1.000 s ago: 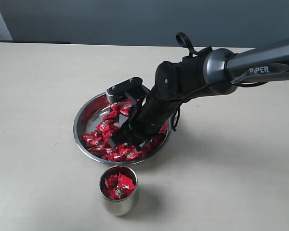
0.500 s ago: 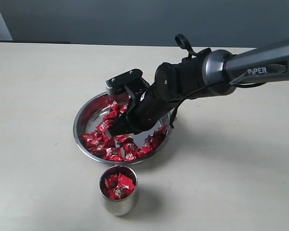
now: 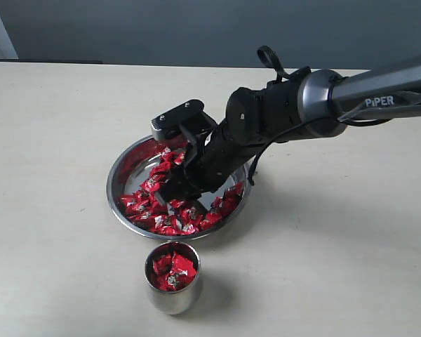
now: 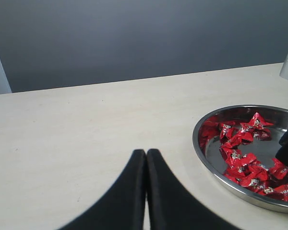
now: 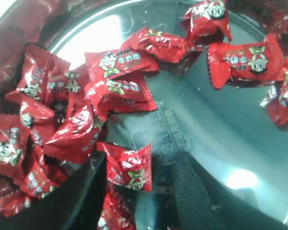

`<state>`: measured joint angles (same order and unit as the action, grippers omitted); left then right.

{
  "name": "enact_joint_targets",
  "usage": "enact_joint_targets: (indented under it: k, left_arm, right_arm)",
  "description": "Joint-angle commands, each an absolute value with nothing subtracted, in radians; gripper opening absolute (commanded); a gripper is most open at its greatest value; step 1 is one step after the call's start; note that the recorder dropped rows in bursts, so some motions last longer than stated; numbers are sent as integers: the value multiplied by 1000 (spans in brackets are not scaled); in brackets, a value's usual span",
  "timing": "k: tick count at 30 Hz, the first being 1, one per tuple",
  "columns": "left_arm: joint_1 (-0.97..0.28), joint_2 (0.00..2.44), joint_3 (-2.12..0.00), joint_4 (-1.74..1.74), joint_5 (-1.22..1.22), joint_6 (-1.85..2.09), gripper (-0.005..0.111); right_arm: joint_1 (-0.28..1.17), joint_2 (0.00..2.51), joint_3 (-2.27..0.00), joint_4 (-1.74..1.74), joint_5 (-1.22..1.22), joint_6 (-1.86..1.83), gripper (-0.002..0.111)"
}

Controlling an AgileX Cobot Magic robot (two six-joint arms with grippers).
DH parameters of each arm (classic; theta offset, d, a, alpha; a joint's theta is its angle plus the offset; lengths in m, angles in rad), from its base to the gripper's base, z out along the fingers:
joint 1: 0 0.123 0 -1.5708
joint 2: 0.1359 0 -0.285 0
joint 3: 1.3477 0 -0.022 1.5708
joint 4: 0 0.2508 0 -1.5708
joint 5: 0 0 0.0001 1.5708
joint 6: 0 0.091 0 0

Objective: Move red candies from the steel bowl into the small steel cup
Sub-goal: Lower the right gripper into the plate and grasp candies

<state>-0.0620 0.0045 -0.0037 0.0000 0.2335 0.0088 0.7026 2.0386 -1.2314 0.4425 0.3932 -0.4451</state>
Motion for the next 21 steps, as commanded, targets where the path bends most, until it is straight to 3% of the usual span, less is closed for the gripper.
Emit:
enact_joint_targets:
  k: [1,9,12,15,21]
  left_arm:
    - [-63,0,0,-5,231,9,0]
    - [-63,0,0,-5,231,9,0]
    - [-63,0,0,-5,231,9,0]
    - [-63,0,0,-5,231,9,0]
    - [-63,0,0,-5,231,9,0]
  right_arm:
    - [698,2057,-1232,458,382,-452,42]
    - [698,2094,-1232,477,377,-452,40]
    - [698,2094,-1232,477,364,-452,24]
    - [698,2094,-1232,480,358,-452,0]
    - [698,2026,-1232,480,366,-444,1]
